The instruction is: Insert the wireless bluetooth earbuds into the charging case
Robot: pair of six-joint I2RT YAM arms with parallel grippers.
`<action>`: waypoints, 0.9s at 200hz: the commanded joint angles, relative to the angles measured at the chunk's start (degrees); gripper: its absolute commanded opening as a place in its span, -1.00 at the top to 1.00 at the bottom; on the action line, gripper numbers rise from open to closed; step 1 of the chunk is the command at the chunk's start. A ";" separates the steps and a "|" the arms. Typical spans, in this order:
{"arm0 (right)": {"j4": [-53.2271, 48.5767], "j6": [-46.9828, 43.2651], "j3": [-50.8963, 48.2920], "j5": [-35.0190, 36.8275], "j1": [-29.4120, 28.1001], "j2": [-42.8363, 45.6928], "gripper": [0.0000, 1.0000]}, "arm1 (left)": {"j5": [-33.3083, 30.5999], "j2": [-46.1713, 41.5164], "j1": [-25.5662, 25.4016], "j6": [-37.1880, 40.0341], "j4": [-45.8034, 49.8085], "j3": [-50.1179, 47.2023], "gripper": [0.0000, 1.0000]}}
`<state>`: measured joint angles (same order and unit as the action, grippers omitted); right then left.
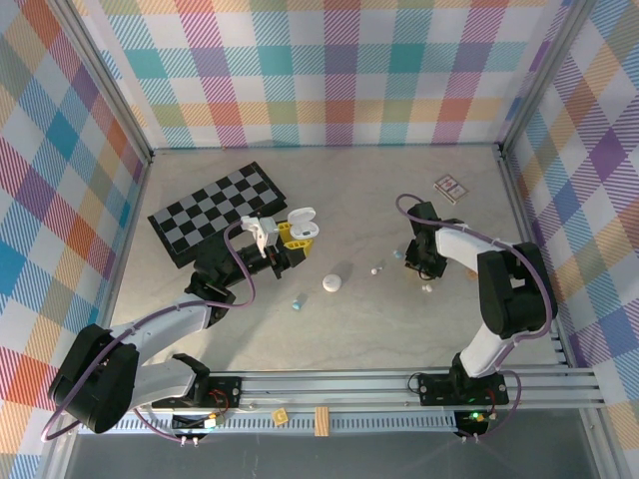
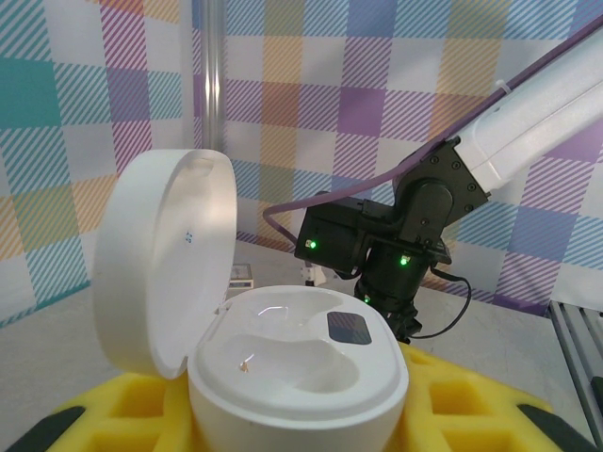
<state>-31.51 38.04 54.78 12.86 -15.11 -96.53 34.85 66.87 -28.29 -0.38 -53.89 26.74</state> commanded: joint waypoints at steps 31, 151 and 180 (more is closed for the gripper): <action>-1.77 -6.06 3.18 -0.14 0.00 -0.59 0.28 | 0.22 -0.92 0.52 0.95 -0.93 -0.06 0.32; -15.02 -25.55 7.07 15.47 -7.57 -0.90 0.12 | -0.16 -1.67 0.96 1.30 -0.30 -0.35 0.32; -16.89 -26.06 9.66 18.25 -9.34 -4.70 0.18 | -0.13 -1.86 0.96 1.32 -0.08 -0.44 0.32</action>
<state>-44.40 14.35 62.13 26.89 -23.24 -98.10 34.57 66.67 -27.92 -0.16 -53.82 26.70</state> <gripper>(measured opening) 0.420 0.360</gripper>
